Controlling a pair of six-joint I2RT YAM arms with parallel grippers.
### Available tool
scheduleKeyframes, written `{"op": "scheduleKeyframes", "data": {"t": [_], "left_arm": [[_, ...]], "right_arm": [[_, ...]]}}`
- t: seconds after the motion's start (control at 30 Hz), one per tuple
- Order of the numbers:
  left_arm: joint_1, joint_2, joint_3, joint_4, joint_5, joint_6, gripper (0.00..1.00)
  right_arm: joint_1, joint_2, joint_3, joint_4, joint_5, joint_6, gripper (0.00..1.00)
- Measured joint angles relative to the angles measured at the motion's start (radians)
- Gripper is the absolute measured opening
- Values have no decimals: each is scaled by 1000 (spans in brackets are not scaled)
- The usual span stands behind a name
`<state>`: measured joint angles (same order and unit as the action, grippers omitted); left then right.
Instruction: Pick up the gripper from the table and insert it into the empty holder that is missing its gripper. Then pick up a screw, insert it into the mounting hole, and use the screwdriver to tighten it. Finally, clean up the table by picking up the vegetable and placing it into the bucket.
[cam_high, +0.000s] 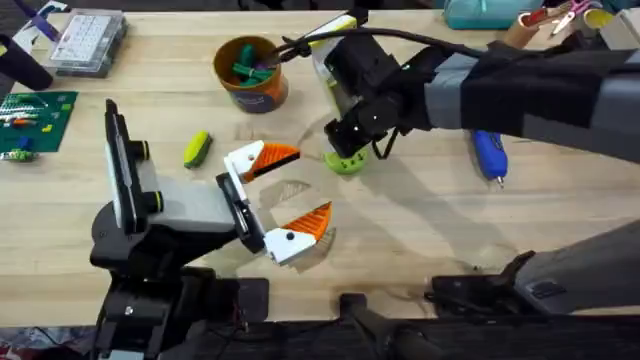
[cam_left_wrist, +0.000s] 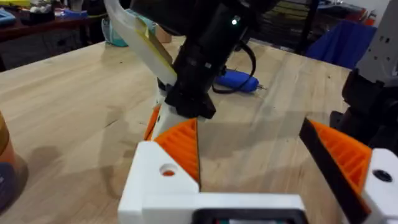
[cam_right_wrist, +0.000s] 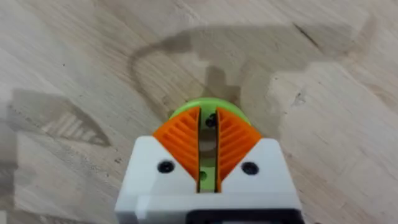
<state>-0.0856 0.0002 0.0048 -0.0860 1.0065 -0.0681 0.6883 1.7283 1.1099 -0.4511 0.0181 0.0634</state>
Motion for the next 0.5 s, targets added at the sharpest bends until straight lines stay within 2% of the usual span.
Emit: {"op": "scheduleKeyframes", "data": {"t": [0.2,0.3,0.5], "left_arm": [[0,0,0,0,0,0,985],[0,0,0,0,0,0,985],[0,0,0,0,0,0,985]], "right_arm": [[0,1,0,0,0,-1,78],[0,1,0,1,0,-3,11],[0,1,1,0,0,-4,8]]}}
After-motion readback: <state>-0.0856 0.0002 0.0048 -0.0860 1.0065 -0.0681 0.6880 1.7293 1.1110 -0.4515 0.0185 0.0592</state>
